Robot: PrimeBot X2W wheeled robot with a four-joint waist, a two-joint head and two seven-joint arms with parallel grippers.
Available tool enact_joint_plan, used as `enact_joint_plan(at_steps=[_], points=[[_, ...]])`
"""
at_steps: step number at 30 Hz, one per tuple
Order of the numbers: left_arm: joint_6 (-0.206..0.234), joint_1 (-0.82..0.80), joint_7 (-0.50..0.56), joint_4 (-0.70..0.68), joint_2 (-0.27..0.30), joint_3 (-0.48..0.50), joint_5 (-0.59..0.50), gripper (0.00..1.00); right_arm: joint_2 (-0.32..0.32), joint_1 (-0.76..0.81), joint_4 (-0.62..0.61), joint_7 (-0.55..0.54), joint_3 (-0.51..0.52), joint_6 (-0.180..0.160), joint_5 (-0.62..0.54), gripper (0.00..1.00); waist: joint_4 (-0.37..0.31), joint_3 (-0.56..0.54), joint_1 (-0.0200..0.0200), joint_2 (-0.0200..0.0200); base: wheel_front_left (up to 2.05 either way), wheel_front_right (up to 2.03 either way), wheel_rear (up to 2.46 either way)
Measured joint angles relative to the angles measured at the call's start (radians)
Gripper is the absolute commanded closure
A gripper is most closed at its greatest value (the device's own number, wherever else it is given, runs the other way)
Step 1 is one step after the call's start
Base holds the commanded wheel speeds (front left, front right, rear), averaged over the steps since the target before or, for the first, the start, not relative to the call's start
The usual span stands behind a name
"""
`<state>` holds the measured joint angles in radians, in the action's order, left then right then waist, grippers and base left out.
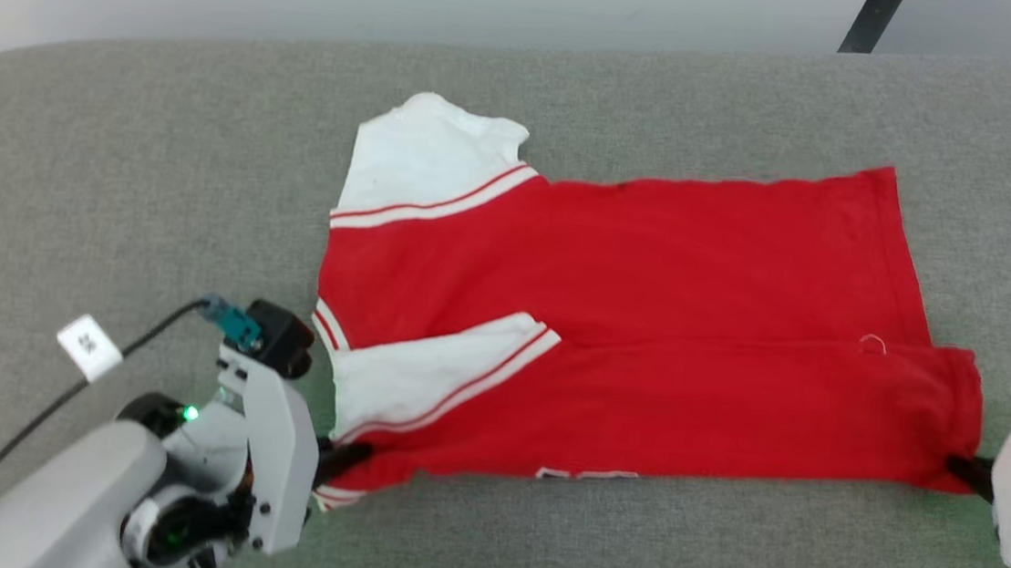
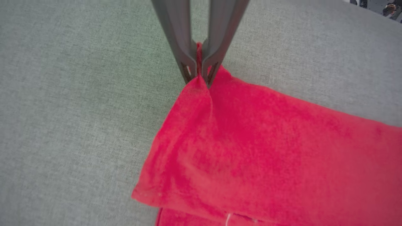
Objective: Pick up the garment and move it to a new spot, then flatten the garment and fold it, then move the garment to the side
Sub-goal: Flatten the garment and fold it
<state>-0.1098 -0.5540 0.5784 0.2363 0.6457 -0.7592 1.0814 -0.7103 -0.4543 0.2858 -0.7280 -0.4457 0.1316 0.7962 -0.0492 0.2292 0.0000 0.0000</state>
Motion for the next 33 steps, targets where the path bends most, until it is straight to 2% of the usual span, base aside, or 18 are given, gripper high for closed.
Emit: enact_joint_plan(at_steps=[7, 8, 9, 10, 11, 12, 18, 19, 26, 29, 33], points=[[0.054, 0.097, -0.012, -0.155, 0.040, -0.008, 0.002, 1.00, -0.030, 0.127, -0.089, -0.002, 0.070, 0.000, 0.009, 1.00, 0.016, -0.009, 0.0000, 0.0000, 0.00, 0.00, 0.00], [0.062, 0.103, -0.019, -0.166, 0.043, -0.003, 0.003, 0.86, -0.029, 0.138, -0.101, 0.008, 0.085, 0.000, 0.004, 0.66, 0.016, -0.010, 0.0000, 0.0000, 0.00, 0.00, 0.00], [0.072, 0.109, -0.031, -0.174, 0.044, 0.002, 0.002, 0.65, -0.028, 0.145, -0.108, 0.023, 0.103, 0.000, -0.006, 0.53, 0.016, -0.012, 0.0000, 0.0000, 0.00, 0.00, 0.00], [0.083, 0.114, -0.045, -0.181, 0.044, 0.010, 0.002, 0.48, -0.022, 0.149, -0.115, 0.039, 0.124, 0.000, -0.016, 0.00, 0.016, -0.014, 0.0000, 0.0000, 0.00, 0.00, 0.00], [0.088, 0.119, -0.053, -0.186, 0.045, 0.016, 0.003, 0.17, -0.014, 0.157, -0.121, 0.055, 0.144, 0.000, -0.027, 0.00, 0.016, -0.016, 0.0000, 0.0000, 0.00, 0.00, 0.00], [0.092, 0.127, -0.066, -0.193, 0.046, 0.023, 0.004, 0.00, -0.002, 0.164, -0.127, 0.071, 0.163, 0.000, -0.034, 0.00, 0.016, -0.018, 0.0000, 0.0000, 0.00, 0.00, 0.00], [0.138, 0.194, -0.200, -0.233, 0.059, 0.094, 0.014, 0.00, 0.076, 0.218, -0.187, 0.175, 0.289, 0.000, -0.100, 0.00, 0.009, -0.023, 0.0001, 0.0000, 0.00, 0.00, 0.00], [0.156, 0.217, -0.272, -0.243, 0.060, 0.125, 0.003, 0.00, 0.106, 0.226, -0.209, 0.233, 0.333, 0.000, -0.135, 0.00, 0.007, -0.021, 0.0000, 0.0000, 0.00, 0.00, 0.00], [0.212, 0.234, -0.582, -0.222, 0.024, 0.240, -0.101, 0.00, 0.265, 0.237, -0.254, 0.497, 0.473, 0.000, -0.314, 0.00, -0.002, -0.019, 0.0000, 0.0000, 0.00, 0.00, 0.00], [0.216, 0.202, -0.668, -0.184, 0.009, 0.274, -0.132, 0.00, 0.352, 0.229, -0.268, 0.582, 0.496, 0.000, -0.359, 0.00, -0.011, -0.017, 0.0000, 0.0000, 0.00, 0.00, 0.00], [0.207, 0.086, -0.695, -0.102, -0.006, 0.317, -0.133, 0.00, 0.436, 0.209, -0.279, 0.652, 0.505, 0.000, -0.379, 0.00, -0.033, -0.011, 0.0000, 0.0000, 0.00, 0.00, 0.00]])
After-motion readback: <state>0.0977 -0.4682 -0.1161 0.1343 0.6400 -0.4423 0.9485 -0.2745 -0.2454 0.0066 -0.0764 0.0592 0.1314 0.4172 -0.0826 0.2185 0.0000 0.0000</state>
